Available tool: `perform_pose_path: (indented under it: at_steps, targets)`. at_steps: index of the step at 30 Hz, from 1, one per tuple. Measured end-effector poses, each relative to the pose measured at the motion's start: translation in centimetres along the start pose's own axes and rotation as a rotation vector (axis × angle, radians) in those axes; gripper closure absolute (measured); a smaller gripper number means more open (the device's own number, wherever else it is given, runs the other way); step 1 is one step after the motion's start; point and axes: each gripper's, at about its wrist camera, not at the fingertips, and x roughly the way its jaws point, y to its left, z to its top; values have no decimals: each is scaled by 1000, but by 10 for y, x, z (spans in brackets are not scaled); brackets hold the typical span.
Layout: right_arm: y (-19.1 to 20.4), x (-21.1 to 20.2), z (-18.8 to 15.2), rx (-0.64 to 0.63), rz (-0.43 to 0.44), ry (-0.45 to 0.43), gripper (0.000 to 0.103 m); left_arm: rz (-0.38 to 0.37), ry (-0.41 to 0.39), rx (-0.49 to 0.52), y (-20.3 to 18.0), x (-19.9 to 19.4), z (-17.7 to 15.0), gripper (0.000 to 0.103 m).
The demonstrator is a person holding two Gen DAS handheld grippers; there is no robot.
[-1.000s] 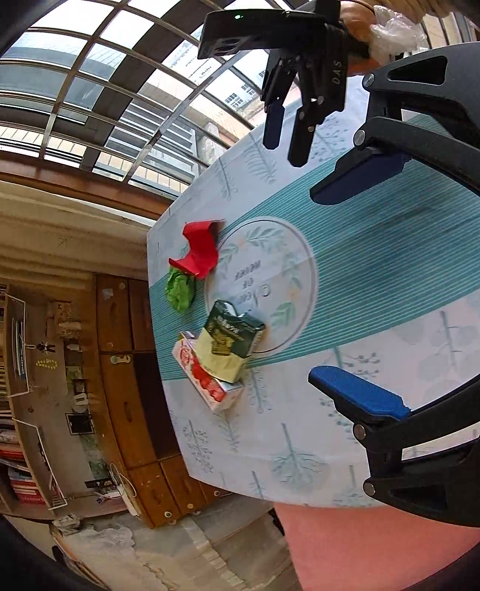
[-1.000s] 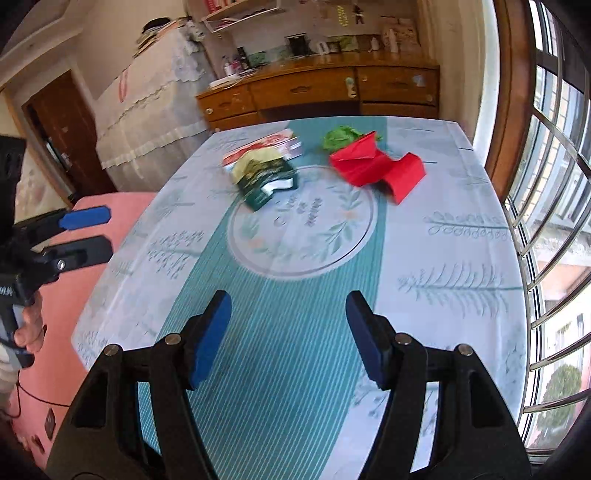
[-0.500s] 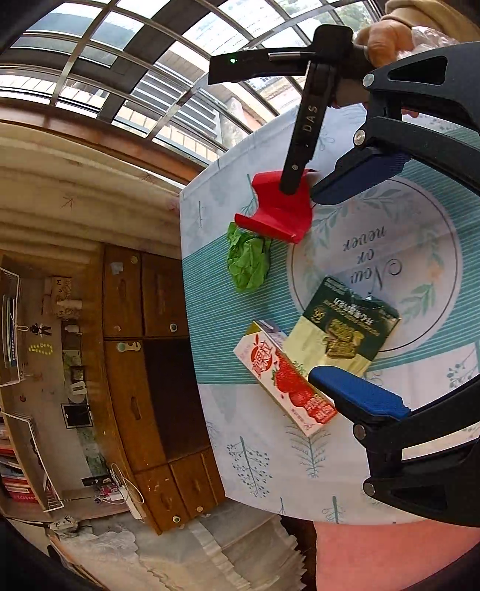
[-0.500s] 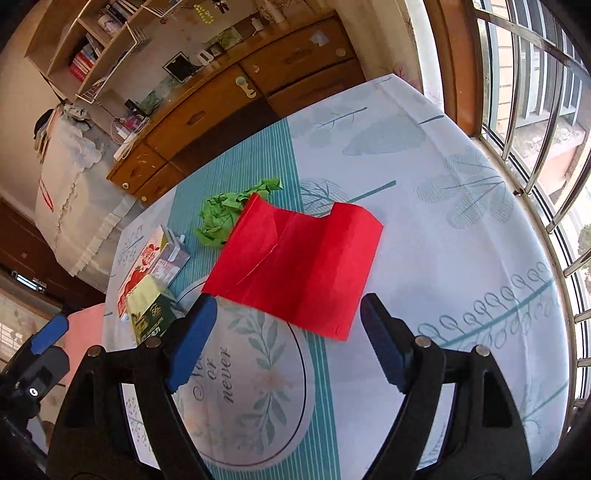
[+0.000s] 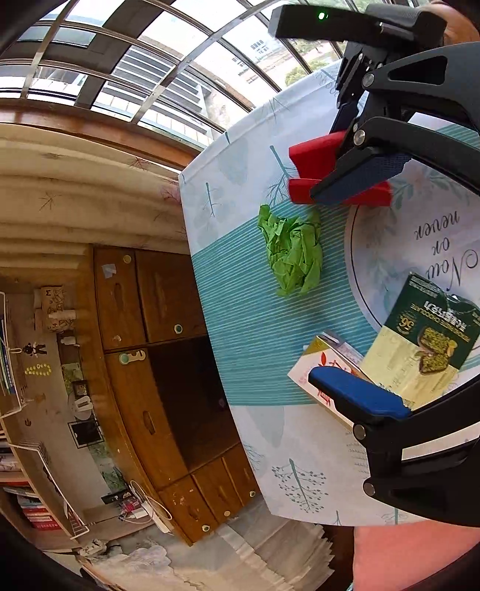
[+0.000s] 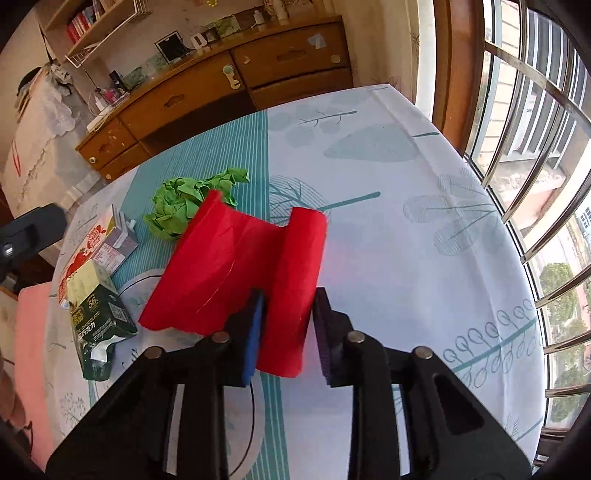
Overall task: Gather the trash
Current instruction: 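Grasp the green crumpled paper with the left tool while the right grasps the red cloth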
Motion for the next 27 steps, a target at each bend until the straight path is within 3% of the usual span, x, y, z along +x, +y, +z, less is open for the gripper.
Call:
perform_pose_path:
  at_steps: [8, 16, 21, 27]
  targets:
    - [-62, -32, 5, 57, 39, -50, 87, -65, 108, 4, -33, 76, 21, 13]
    - [-99, -34, 11, 109, 65, -59, 87, -7, 171, -32, -48, 130, 23, 14]
    - [-99, -37, 3, 101, 86, -49, 87, 35, 175, -29, -53, 141, 17, 50]
    - [-88, -50, -10, 94, 109, -44, 87, 21, 143, -27, -53, 112, 3, 55]
